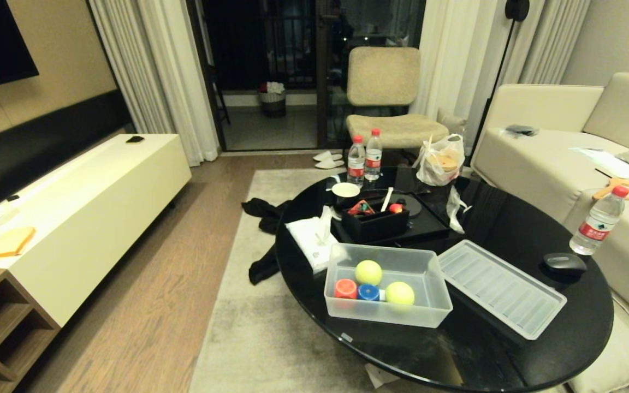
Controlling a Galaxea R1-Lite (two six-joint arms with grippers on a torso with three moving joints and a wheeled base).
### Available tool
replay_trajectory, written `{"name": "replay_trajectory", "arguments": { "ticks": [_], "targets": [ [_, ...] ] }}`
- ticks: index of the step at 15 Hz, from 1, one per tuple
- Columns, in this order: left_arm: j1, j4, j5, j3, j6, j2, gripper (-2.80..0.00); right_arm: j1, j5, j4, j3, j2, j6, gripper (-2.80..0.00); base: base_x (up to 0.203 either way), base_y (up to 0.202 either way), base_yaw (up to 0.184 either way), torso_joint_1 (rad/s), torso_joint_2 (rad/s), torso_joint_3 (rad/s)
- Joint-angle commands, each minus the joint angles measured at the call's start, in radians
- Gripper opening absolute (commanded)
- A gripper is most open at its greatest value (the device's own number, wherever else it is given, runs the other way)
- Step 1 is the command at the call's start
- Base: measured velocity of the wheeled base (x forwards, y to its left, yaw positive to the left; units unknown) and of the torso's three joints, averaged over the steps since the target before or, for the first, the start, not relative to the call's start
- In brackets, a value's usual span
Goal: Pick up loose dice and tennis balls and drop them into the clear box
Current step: Put the toys in the box
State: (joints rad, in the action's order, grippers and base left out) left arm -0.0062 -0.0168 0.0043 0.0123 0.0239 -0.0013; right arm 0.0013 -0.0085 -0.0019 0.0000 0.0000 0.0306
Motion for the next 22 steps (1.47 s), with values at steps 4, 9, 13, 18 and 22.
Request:
{"name": "replay_trajectory", "arguments": {
  "ticks": [4,9,13,18,22],
  "targets": [
    [0.0,-0.011,0.0,0.018,-0.035,0.006,-2.8,0.0,-0.001,-0.001,0.0,0.001,0.0,-2.8,0.0,0.0,0.0,0.0,0.0,0.0],
    [-0.018,0.041,-0.033,0.235,-0.036,0.381,-2.8,0.0,-0.001,-0.001,0.0,0.002,0.0,-2.8,0.0,0.0,0.0,0.0,0.0,0.0],
    [-0.044,0.264,-0.049,0.436,-0.029,0.858,-2.8,0.0,-0.001,0.0,0.0,0.0,0.0,-2.8,0.0,0.0,0.0,0.0,0.0,0.0],
    [-0.225,0.409,-0.055,0.784,0.004,1.326,-2.8,0.0,-0.001,-0.001,0.0,0.002,0.0,-2.8,0.0,0.0,0.0,0.0,0.0,0.0],
    [-0.458,0.47,-0.052,0.993,0.04,1.593,-2.8,0.0,-0.001,0.0,0.0,0.001,0.0,-2.8,0.0,0.0,0.0,0.0,0.0,0.0]
  ]
}}
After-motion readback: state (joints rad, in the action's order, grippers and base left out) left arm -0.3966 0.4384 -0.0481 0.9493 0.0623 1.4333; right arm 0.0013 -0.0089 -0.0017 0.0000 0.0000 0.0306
